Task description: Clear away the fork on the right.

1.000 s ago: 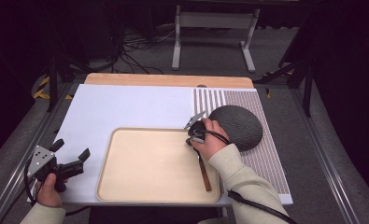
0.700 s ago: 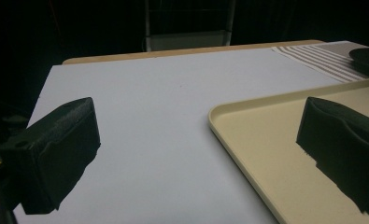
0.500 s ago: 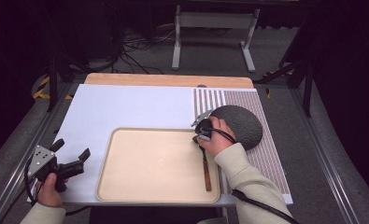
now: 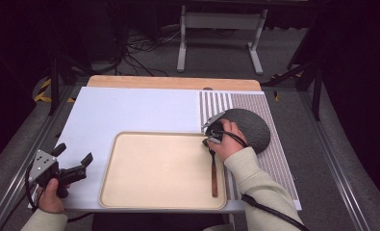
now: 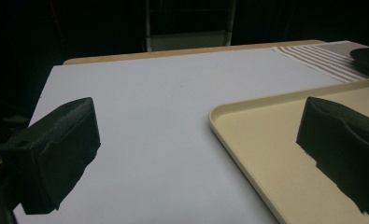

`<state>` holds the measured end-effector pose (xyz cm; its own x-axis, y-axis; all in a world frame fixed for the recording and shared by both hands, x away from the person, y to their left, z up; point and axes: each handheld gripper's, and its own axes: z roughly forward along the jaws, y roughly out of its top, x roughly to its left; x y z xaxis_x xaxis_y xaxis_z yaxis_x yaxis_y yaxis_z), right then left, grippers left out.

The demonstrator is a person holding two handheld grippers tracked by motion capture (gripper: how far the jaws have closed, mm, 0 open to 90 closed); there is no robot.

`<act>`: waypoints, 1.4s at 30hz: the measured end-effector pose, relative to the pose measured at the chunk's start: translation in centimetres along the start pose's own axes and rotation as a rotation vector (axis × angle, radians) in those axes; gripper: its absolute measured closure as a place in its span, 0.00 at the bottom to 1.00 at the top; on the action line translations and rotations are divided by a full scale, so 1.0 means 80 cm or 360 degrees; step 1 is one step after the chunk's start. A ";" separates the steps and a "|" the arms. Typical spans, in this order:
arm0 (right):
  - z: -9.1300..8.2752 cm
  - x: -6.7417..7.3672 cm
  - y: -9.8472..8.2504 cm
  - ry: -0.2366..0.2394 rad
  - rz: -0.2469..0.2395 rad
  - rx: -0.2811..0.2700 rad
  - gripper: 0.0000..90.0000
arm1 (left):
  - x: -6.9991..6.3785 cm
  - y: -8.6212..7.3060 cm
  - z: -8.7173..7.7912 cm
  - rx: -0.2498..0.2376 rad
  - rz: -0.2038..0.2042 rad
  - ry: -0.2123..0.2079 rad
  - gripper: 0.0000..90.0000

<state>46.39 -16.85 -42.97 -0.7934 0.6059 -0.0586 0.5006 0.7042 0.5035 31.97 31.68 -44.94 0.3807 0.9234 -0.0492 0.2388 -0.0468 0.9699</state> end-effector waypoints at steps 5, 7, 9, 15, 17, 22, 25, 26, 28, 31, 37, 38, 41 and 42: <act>-0.002 0.001 0.000 0.0011 0.0000 -0.0021 1.00 | 0.000 0.000 0.000 0.0000 0.0003 0.0000 0.00; -0.006 0.002 0.002 0.0022 -0.0010 -0.0055 0.94 | 0.000 0.000 0.000 0.0000 0.0008 -0.0002 0.00; -0.010 0.003 0.003 0.0026 -0.0005 -0.0083 0.87 | 0.000 0.000 -0.001 -0.0002 0.0002 0.0000 0.00; -0.023 0.006 0.005 0.0051 0.0032 -0.0268 0.36 | 0.000 0.001 -0.001 -0.0002 -0.0001 -0.0002 0.00; -0.030 0.007 0.005 0.0038 0.0021 -0.0310 0.30 | 0.000 0.000 0.000 0.0001 0.0003 -0.0003 0.00; -0.056 0.008 0.005 0.0036 -0.0017 -0.0383 0.27 | -0.001 0.001 -0.001 0.0000 0.0001 -0.0002 0.00; -0.069 0.009 0.003 0.0021 -0.0085 -0.0414 0.25 | -0.001 0.001 -0.001 -0.0003 0.0001 0.0000 0.00; -0.073 0.010 0.003 0.0017 -0.0089 -0.0421 0.24 | -0.001 0.001 -0.001 -0.0001 0.0002 0.0000 0.00; -0.082 0.011 0.000 0.0025 -0.0088 -0.0444 0.23 | -0.001 0.001 -0.001 -0.0001 0.0001 0.0000 0.00; -0.092 0.011 -0.004 0.0026 -0.0092 -0.0484 0.21 | -0.001 0.001 -0.001 -0.0002 0.0002 0.0001 0.00; -0.114 0.012 -0.015 0.0038 -0.0084 -0.0631 0.19 | -0.002 0.001 -0.001 -0.0002 0.0001 0.0001 0.00; -0.117 0.012 -0.018 0.0046 -0.0073 -0.0658 0.18 | -0.002 0.001 -0.001 -0.0003 0.0000 0.0000 0.00; -0.125 0.011 -0.029 0.0052 -0.0038 -0.0715 0.18 | -0.002 0.001 -0.001 -0.0003 0.0004 -0.0001 0.00; -0.127 0.011 -0.033 0.0055 -0.0027 -0.0731 0.17 | -0.002 0.001 -0.001 -0.0005 0.0000 0.0000 0.00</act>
<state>40.90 -21.91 -35.60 -0.8152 0.5774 -0.0451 0.2884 0.4722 0.8330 31.85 31.53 -44.81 0.3808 0.9233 -0.0495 0.2363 -0.0454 0.9706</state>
